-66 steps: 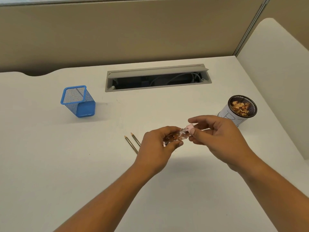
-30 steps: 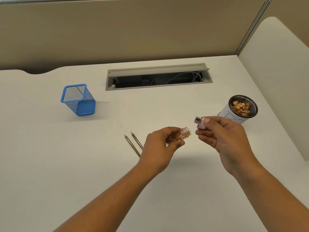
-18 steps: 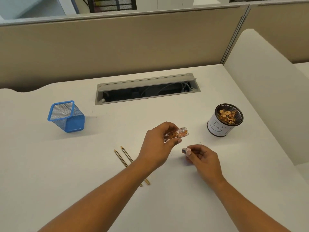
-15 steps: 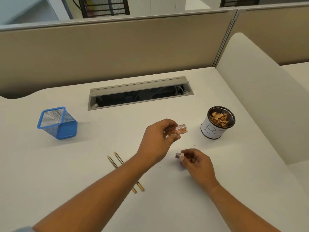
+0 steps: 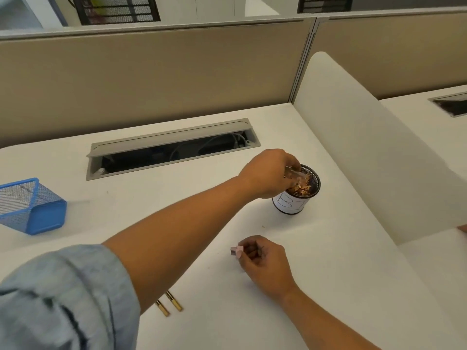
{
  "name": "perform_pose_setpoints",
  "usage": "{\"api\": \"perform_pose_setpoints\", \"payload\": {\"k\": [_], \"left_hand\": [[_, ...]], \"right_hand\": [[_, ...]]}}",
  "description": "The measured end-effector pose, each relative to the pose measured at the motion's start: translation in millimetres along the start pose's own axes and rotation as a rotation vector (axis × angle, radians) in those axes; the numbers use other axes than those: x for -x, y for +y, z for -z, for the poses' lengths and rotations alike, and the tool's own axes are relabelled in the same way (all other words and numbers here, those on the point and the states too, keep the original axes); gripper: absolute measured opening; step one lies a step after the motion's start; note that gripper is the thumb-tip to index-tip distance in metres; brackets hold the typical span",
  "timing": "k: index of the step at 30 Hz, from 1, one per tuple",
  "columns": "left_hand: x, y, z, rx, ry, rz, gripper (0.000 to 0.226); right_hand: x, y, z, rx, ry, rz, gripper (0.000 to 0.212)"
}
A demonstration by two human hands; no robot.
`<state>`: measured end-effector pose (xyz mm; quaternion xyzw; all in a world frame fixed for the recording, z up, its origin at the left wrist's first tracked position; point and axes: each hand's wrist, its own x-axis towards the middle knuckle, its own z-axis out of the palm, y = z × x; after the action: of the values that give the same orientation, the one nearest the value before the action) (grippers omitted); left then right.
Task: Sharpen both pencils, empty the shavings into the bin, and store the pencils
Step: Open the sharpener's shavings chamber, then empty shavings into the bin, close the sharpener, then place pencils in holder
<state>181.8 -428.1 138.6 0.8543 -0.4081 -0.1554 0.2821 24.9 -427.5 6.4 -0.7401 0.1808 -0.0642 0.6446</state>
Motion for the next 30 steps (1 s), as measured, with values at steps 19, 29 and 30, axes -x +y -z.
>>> {"api": "perform_pose_setpoints", "payload": {"k": [19,29,30], "left_hand": [[-13,9,1,-0.122,0.167,-0.070,0.025],[43,-8,25,0.426,0.265,0.181,0.039],[56,-10,27,0.473,0.260,0.191,0.038]], "right_hand": [[1,-1,-1,0.012,0.006,-0.003,0.005],[1,-9,-1,0.031,0.019,-0.051,0.004],[1,-12,1,-0.011,0.026,-0.080,0.005]]}}
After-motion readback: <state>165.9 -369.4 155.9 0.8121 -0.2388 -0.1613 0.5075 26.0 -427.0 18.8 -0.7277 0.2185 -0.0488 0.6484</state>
